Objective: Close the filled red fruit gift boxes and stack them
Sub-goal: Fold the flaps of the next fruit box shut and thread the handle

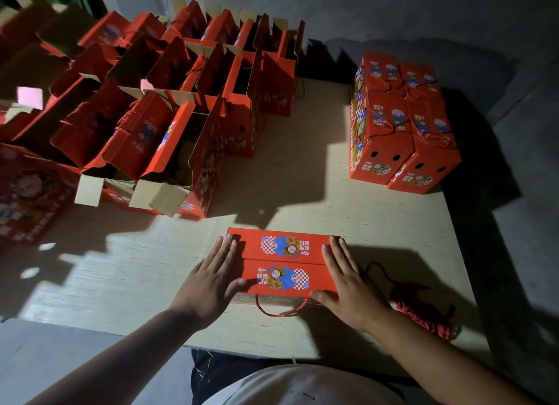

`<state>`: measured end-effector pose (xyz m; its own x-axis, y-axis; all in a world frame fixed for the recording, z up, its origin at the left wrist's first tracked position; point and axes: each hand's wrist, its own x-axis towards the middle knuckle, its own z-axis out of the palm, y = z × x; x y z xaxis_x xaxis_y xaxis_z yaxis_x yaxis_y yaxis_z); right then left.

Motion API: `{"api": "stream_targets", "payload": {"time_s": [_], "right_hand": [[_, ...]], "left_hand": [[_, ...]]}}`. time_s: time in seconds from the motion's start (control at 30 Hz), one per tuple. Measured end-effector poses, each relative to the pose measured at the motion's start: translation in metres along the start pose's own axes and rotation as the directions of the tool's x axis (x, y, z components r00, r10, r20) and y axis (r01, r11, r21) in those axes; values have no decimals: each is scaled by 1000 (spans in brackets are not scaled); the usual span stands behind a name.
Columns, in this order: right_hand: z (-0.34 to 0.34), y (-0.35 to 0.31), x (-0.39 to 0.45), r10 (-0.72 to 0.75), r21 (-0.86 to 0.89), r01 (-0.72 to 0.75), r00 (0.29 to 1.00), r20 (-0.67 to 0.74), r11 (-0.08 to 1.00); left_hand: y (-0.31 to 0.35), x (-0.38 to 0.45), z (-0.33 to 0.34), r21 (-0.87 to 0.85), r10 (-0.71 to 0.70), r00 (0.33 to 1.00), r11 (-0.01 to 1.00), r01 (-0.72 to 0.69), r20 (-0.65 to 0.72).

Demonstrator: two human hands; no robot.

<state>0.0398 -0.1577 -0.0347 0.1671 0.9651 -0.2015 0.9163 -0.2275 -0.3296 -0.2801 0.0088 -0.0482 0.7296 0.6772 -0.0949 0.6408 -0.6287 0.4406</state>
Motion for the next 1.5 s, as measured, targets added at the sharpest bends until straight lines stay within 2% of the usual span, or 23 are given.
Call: {"api": "stream_targets", "payload": {"time_s": [0.2,0.3,0.37,0.47,0.6,0.77,0.83,0.9,0.93,1.03,1.1,1.17,1.23,1.33,1.4,1.5], "right_hand": [[3,5,-6,-4,-20,5,1000,3,1000],[4,6,-3,-17,-11,17,1000,-9,1000],[7,5,-4,3,56,-1,999,-36,998],[18,0,-11,109,188,-92,991,-84,978],[27,-8,-14,208,302,-177,975,-75,937],[30,-10,-10,221,231,-203,974,-54,952],[30,-13,-9,220,55,-215,970,-105,975],[30,-21,-9,151,-116,-174,972,-179,978],[30,-29,-8,79,-148,-110,977,-200,983],[27,-61,6,-149,-147,115,959,-240,982],[13,-81,30,-173,-88,155,953,-247,984],[-7,-93,61,-43,60,53,986,-160,997],[-25,-91,94,136,69,-134,990,-23,989],[-42,-75,129,367,-35,-368,908,202,929],[-41,-62,138,385,-42,-391,872,302,919],[-38,-51,140,328,232,-399,899,291,887]], "left_hand": [[3,-7,5,-160,-113,993,980,114,18],[5,-7,6,-255,-123,992,959,126,28],[6,-8,7,-337,-121,993,934,118,14],[9,-12,14,-474,-168,985,870,135,-29],[24,-12,27,-671,-293,955,719,183,-53],[22,-9,24,-702,-283,959,687,185,-25],[20,-10,21,-710,-248,969,683,171,-5],[19,-11,20,-708,-228,974,687,161,0],[19,-11,20,-704,-210,978,695,145,-5],[15,-11,21,-662,-134,990,745,76,-37],[12,-11,22,-602,-94,993,798,34,-69],[10,-10,23,-559,-89,994,829,35,-70],[9,-10,26,-544,-120,991,837,66,-64],[10,-12,31,-555,-175,983,824,112,-60],[9,-12,34,-567,-173,981,818,94,-86],[8,-8,34,-652,-142,986,757,52,-85]]}}
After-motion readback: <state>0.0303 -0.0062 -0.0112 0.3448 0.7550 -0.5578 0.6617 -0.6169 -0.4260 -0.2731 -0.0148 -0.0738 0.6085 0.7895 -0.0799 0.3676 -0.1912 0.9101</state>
